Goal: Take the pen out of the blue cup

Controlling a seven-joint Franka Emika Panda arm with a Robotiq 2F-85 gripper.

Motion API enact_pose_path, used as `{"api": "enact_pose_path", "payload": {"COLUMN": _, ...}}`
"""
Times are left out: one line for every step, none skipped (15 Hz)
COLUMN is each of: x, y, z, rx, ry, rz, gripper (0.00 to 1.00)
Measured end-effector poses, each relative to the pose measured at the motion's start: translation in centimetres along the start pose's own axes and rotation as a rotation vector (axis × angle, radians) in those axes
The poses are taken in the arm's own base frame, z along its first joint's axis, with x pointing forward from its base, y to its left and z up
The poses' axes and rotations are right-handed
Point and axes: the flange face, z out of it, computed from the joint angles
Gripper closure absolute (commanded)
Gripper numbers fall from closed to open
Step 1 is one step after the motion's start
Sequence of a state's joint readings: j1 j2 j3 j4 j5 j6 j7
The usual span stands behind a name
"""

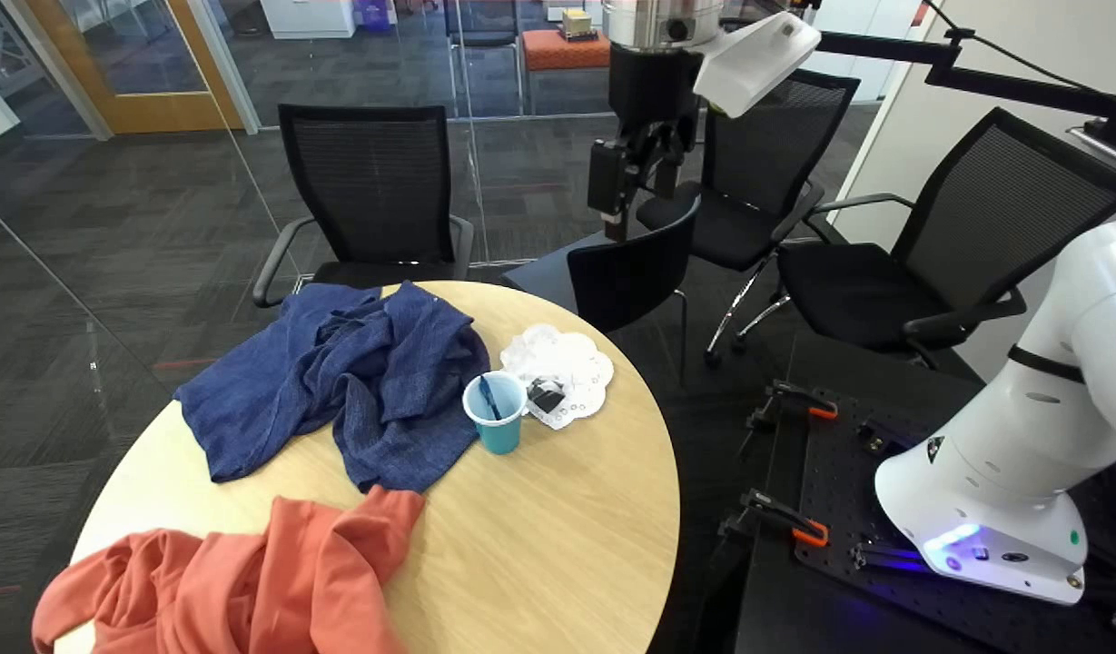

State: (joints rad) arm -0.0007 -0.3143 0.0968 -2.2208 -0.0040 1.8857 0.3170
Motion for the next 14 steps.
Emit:
{"api": "enact_pose_path", "payload": {"x": 0.6, "y": -0.4, "z": 0.6, "rx": 0.006, "ry": 0.013, "rz": 0.011, "gripper": 0.0}}
{"api": "enact_pose_path", "payload": {"x": 1.3, "y": -1.0, "z": 1.4, "rx": 0.013, "ry": 0.029, "rz": 0.03, "gripper": 0.0}}
{"api": "enact_pose_path", "payload": {"x": 2.0, "y": -1.6, "z": 2.3, "rx": 0.021, "ry": 0.043, "rz": 0.051, "gripper": 0.0}}
{"api": "enact_pose_path", "payload": {"x": 2.6, "y": -2.3, "z": 3.2, "rx": 0.028, "ry": 0.056, "rz": 0.074, "gripper": 0.0}}
{"api": "enact_pose_path", "payload": {"x": 3.1, "y": -3.0, "z": 4.1, "rx": 0.036, "ry": 0.067, "rz": 0.096, "gripper": 0.0}}
{"api": "enact_pose_path", "payload": {"x": 3.6, "y": -3.9, "z": 5.2, "rx": 0.045, "ry": 0.077, "rz": 0.119, "gripper": 0.0}}
{"api": "enact_pose_path", "payload": {"x": 4.1, "y": -4.7, "z": 6.2, "rx": 0.053, "ry": 0.087, "rz": 0.143, "gripper": 0.0}}
{"api": "enact_pose_path", "payload": {"x": 4.5, "y": -5.5, "z": 7.3, "rx": 0.061, "ry": 0.098, "rz": 0.17, "gripper": 0.0}}
{"api": "enact_pose_path", "payload": {"x": 4.9, "y": -6.3, "z": 8.5, "rx": 0.064, "ry": 0.109, "rz": 0.194, "gripper": 0.0}}
{"api": "enact_pose_path", "payload": {"x": 5.2, "y": -6.9, "z": 9.5, "rx": 0.063, "ry": 0.117, "rz": 0.214, "gripper": 0.0}}
{"api": "enact_pose_path", "payload": {"x": 5.5, "y": -7.5, "z": 10.7, "rx": 0.057, "ry": 0.126, "rz": 0.23, "gripper": 0.0}}
{"api": "enact_pose_path", "payload": {"x": 5.7, "y": -8.0, "z": 11.9, "rx": 0.048, "ry": 0.133, "rz": 0.245, "gripper": 0.0}}
{"api": "enact_pose_path", "payload": {"x": 5.9, "y": -8.4, "z": 12.9, "rx": 0.036, "ry": 0.138, "rz": 0.254, "gripper": 0.0}}
{"api": "enact_pose_path", "payload": {"x": 5.9, "y": -8.8, "z": 14.0, "rx": 0.024, "ry": 0.137, "rz": 0.263, "gripper": 0.0}}
